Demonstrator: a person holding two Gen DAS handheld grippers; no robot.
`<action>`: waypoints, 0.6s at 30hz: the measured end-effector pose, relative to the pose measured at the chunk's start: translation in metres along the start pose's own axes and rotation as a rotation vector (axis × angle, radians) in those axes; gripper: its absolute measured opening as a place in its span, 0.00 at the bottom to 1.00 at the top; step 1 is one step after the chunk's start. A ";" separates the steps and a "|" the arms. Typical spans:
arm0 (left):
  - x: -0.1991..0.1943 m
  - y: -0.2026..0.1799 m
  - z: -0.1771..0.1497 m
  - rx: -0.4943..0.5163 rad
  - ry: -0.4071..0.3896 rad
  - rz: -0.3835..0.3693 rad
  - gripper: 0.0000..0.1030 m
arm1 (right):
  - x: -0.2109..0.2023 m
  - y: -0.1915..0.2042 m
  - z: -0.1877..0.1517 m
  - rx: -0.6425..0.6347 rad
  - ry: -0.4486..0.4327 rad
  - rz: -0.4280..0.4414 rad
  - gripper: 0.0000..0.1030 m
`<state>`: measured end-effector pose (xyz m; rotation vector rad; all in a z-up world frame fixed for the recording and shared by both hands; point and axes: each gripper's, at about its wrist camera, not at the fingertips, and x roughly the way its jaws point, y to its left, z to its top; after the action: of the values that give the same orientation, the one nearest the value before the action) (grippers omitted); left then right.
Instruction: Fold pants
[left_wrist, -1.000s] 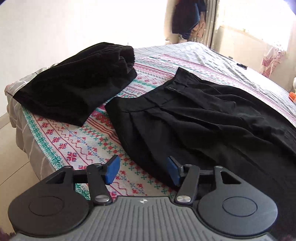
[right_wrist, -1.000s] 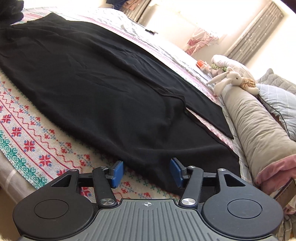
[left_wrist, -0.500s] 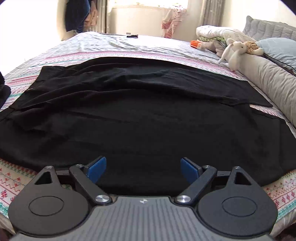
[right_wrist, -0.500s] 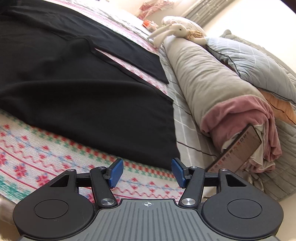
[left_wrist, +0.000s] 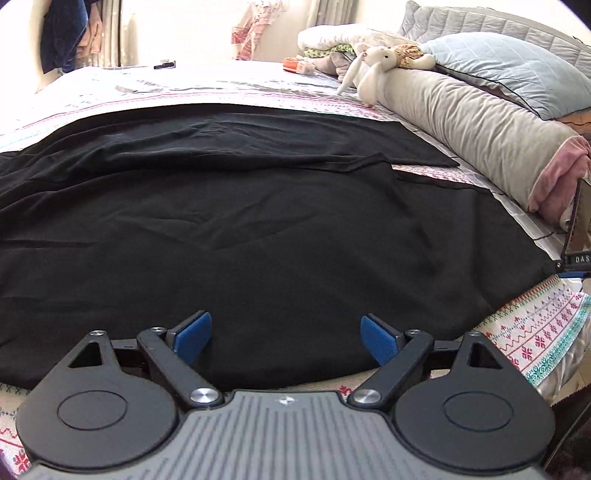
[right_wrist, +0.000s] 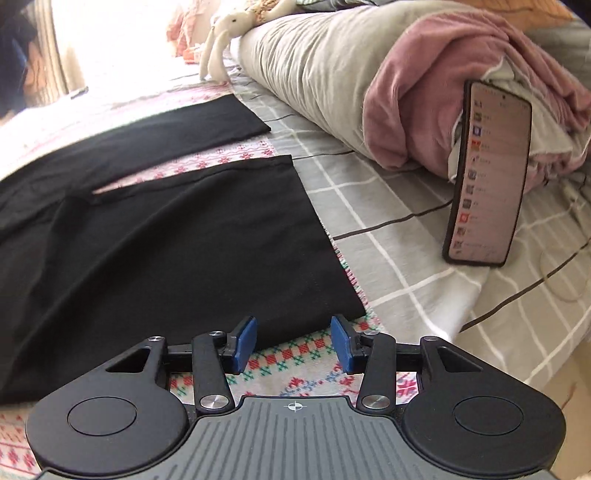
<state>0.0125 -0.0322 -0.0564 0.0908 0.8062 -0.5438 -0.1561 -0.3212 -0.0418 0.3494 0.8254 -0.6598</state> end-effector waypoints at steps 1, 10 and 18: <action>0.001 -0.004 -0.001 0.012 0.003 -0.008 1.00 | 0.004 -0.002 0.002 0.029 0.006 0.015 0.36; 0.007 -0.020 -0.003 0.087 0.005 -0.012 1.00 | 0.019 0.003 0.009 0.028 -0.058 -0.057 0.00; 0.006 -0.026 -0.007 0.163 0.026 -0.015 1.00 | 0.018 0.021 -0.002 -0.132 -0.071 -0.277 0.00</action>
<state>-0.0019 -0.0555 -0.0623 0.2424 0.7869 -0.6236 -0.1348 -0.3118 -0.0558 0.0915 0.8518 -0.8655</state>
